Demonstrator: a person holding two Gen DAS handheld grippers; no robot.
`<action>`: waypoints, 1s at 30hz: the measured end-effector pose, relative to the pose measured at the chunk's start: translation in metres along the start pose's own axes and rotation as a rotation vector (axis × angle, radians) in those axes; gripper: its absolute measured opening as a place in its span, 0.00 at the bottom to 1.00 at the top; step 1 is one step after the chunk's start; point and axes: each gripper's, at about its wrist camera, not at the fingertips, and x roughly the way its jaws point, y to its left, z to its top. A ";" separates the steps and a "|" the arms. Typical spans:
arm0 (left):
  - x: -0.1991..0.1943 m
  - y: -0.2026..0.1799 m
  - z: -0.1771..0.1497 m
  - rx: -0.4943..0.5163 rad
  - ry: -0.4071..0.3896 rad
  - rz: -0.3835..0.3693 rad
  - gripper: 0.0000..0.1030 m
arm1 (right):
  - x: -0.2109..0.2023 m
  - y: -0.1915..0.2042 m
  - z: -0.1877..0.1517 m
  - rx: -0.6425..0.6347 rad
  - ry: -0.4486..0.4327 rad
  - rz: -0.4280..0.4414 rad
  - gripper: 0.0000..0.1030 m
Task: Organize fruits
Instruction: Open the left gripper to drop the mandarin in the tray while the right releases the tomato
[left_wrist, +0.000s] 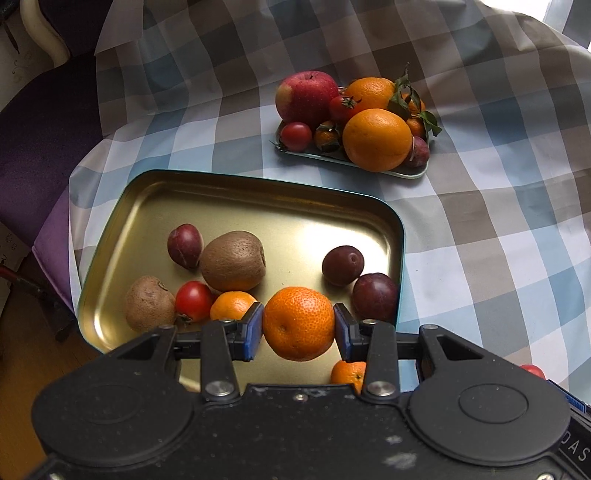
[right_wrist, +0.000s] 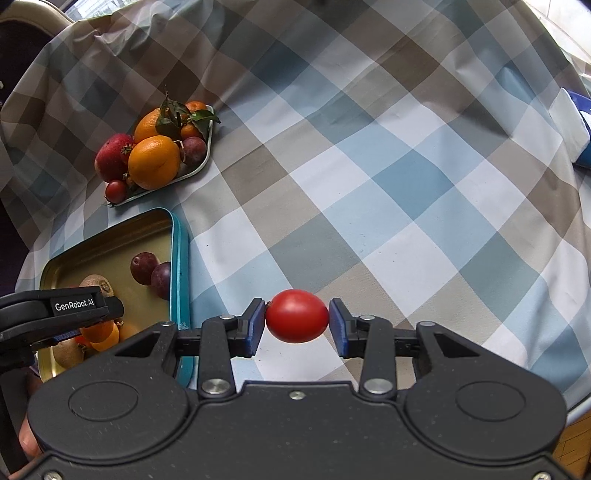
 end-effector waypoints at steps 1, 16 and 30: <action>0.001 0.006 0.004 -0.006 -0.001 0.014 0.38 | 0.000 0.005 0.001 -0.002 0.002 0.013 0.45; 0.032 0.122 0.059 -0.144 0.022 0.155 0.38 | 0.003 0.093 0.008 -0.102 0.010 0.134 0.46; 0.057 0.163 0.055 -0.231 0.042 0.070 0.39 | 0.021 0.141 -0.006 -0.214 0.024 0.122 0.46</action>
